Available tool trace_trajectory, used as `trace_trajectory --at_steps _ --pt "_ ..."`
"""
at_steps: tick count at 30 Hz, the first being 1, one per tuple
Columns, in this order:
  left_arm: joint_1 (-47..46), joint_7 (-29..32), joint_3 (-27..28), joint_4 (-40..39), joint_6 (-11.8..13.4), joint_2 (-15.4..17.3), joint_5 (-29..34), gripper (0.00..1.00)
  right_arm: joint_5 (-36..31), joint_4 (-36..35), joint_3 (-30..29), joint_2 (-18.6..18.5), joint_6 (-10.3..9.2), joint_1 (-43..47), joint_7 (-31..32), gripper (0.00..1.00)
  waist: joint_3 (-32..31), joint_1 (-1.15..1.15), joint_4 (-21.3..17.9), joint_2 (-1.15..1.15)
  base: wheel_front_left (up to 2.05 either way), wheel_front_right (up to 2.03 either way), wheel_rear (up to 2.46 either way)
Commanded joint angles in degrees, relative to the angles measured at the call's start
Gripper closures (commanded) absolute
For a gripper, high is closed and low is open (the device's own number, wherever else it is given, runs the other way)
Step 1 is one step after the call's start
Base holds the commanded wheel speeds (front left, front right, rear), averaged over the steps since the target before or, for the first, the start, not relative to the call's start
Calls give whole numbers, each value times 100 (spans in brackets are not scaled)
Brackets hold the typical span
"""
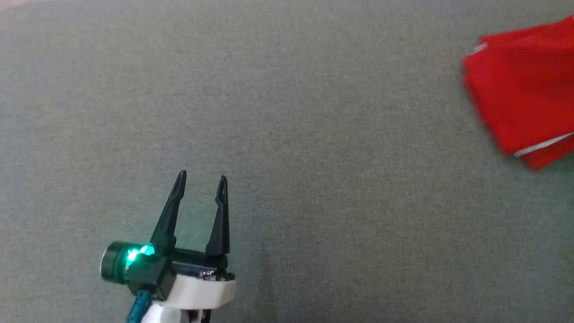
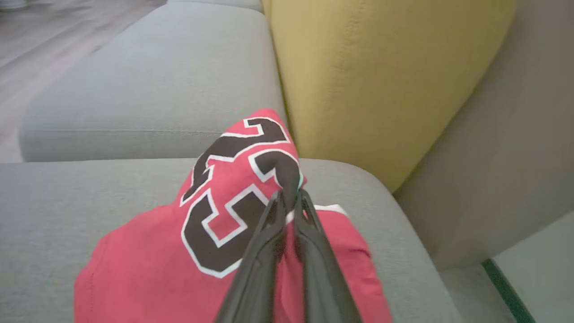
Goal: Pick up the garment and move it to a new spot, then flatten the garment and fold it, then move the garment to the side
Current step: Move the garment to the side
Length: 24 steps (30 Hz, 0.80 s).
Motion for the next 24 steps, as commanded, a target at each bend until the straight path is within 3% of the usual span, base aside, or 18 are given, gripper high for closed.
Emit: trace_trajectory --at_steps 1,4,5,6,11,14,18,24 --pt "-175 -45 109 -203 -43 -30 -79 0 -8 -261 -220 -380 -4 -39 109 100 181 -1 -67 0 0 0 0" --pt "-276 -45 91 -234 -77 -30 -139 0 -168 -454 -712 -550 -4 114 349 100 300 -1 -86 0 0 0 0" --pt "-300 -45 94 -232 -83 -30 -165 0 -259 -509 -902 -551 -4 174 414 93 329 -1 -95 0 0 0 0" --pt "-323 -45 100 -229 -93 -30 -202 0 -376 -576 -1069 -527 -4 245 483 0 344 -1 -103 0 0 0 0" --pt "-391 -45 157 -164 -170 -30 -286 0 -897 -1091 -1513 -35 -4 630 663 0 261 -1 -165 0 0 0 0" --pt "-380 -45 193 -146 -230 -30 -252 0 -1178 -1441 -1535 462 -4 1056 714 0 28 -1 -174 0 0 0 0" --pt "-246 -45 247 -88 -255 -30 -239 0 -1250 -1667 -1351 921 -4 1478 660 0 -333 -1 -185 0 0 0 0" --pt "54 -45 320 24 -262 -30 -229 0 -1205 -1754 -699 1578 -4 2151 94 0 -989 -1 -141 0 0 0 0"
